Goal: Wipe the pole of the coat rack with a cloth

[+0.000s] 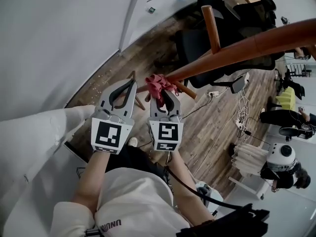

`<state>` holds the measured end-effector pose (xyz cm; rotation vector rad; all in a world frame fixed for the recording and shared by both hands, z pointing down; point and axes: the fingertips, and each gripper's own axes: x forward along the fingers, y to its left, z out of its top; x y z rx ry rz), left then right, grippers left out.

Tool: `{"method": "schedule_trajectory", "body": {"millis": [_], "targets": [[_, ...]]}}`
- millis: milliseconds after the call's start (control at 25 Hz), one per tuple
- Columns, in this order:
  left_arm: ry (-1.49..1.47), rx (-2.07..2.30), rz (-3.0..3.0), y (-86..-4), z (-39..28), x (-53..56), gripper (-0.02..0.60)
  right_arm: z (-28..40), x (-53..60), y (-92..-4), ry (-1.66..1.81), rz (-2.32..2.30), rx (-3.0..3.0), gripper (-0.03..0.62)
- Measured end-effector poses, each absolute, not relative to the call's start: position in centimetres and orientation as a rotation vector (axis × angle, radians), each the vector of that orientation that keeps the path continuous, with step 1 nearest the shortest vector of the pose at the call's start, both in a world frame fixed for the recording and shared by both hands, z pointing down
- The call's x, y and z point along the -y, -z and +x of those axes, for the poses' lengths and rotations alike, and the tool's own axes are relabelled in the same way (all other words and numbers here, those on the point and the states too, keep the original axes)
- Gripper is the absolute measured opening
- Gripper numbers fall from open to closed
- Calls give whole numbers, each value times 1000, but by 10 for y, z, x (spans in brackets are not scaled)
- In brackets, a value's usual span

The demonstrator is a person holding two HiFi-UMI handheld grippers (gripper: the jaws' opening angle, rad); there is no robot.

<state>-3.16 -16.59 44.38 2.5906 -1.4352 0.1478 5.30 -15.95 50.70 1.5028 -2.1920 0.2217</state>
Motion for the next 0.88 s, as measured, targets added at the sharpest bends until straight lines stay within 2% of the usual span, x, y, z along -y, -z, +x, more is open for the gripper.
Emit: {"method": "schedule_trajectory", "body": {"millis": [320,880], "targets": [[-104,1487,2575,-430,-26,152,12,60,138,-463,-297,1520,2329,91],[27,1634,2559,-387,-36,131,12,58,120,-379,-172,1565,2553,91]]}}
